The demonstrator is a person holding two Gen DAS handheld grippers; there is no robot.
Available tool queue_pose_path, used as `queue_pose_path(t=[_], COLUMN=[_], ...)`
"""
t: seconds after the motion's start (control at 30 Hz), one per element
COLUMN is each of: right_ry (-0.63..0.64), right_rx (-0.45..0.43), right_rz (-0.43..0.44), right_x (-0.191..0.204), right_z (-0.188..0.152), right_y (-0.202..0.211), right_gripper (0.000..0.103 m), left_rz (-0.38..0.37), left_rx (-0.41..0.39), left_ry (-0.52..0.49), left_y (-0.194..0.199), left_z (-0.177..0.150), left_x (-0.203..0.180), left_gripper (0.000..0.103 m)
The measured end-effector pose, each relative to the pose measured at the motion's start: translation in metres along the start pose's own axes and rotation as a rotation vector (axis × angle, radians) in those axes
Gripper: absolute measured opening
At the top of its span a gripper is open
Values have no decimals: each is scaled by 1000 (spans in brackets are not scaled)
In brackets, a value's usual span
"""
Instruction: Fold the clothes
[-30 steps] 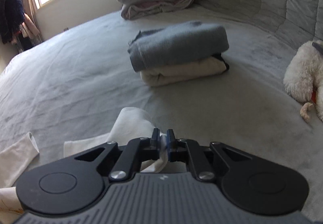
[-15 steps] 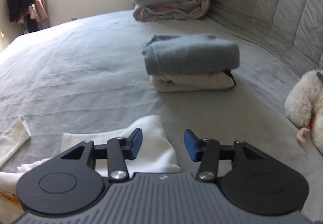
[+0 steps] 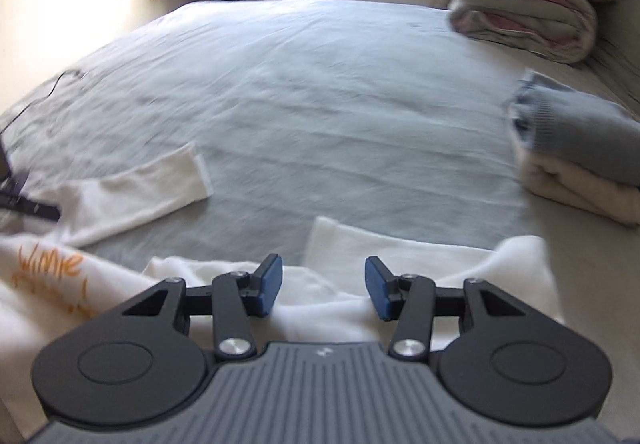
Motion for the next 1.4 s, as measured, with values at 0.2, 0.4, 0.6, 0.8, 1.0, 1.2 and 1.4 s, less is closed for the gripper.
queue_pose_path(t=[0.2,0.4,0.6,0.8,1.0,1.2,1.4], right_ry=[87,149,223,224,216,197,204], right_rx=[55,137,259,299,280,173,125], right_rz=[41,145,193,201,191,177,126], right_x=[18,24,33,31,31,31,34], right_z=[-4,-9,-27,-31,-29,-16,-10], right_y=[-16,-4,1,1,3,5,-21], right_gripper=[50,50,51,55,57,57,57], left_rz=[-17,-7,39,116,92,55,-4], left_rx=[-41,-123,-149,-43,-45,-78,-175], left_ry=[40,28,9,-52,-60,-50,-7], left_y=[19,63,96,85,86,93,105], left_z=[-2,-11,-36,-68,-72,-69,-51], left_x=[3,24,58,90,97,101,89], left_gripper=[15,15,15,15,21,30,35])
Point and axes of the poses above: each gripper's, at about its wrist camera, not at the fingertips, and y roughly against the way its jaws point, x to its left, z to its top, the point moved 4 cm from there along -y, roughly the way its jaws point, and after that the axes turned 15 degrees about z, right-handed, at the moved point
